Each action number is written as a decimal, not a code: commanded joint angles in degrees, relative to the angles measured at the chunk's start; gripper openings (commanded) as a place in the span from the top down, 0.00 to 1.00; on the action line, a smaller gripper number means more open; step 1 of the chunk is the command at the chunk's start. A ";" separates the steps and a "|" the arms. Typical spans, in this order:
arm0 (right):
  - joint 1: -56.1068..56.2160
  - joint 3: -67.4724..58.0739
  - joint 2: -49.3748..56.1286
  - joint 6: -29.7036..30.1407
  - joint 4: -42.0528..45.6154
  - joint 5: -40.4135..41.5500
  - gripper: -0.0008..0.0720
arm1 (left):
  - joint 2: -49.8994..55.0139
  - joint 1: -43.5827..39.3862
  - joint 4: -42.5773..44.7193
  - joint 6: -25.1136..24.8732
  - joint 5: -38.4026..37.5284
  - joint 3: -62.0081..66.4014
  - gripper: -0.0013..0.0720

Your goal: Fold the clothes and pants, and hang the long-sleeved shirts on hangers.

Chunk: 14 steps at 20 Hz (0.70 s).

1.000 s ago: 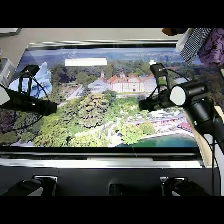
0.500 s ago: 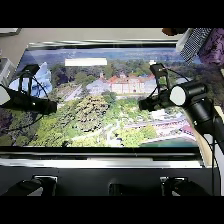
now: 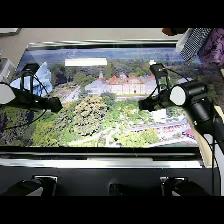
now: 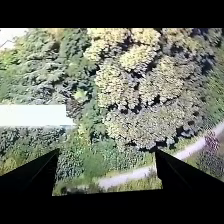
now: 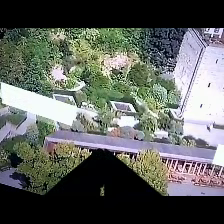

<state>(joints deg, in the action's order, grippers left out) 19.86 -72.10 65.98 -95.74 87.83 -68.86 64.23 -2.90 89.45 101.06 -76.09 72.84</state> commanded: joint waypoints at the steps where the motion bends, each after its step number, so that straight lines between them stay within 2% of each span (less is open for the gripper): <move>1: 0.07 -0.04 -0.02 -0.02 0.04 0.00 0.94 | 3.32 3.37 8.33 10.45 6.34 0.07 0.00; 3: 0.07 -0.04 -0.02 -0.02 0.04 0.00 0.94 | 7.13 11.15 8.26 13.07 13.20 1.14 0.00; 7: 0.07 -0.07 -0.02 -0.02 0.02 0.00 0.94 | 21.35 25.35 8.04 12.79 21.68 9.86 0.00; 10: 0.07 -0.07 -0.02 -0.02 0.02 -0.02 0.94 | 33.29 31.23 8.02 11.93 25.73 17.84 0.00; 14: 0.07 -0.07 -0.02 -0.02 0.02 0.00 0.94 | 44.44 33.86 8.04 12.11 27.63 24.59 0.00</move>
<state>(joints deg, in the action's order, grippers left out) 19.86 -72.10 65.98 -95.74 87.94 -68.84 100.64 28.01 97.36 112.95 -51.57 92.51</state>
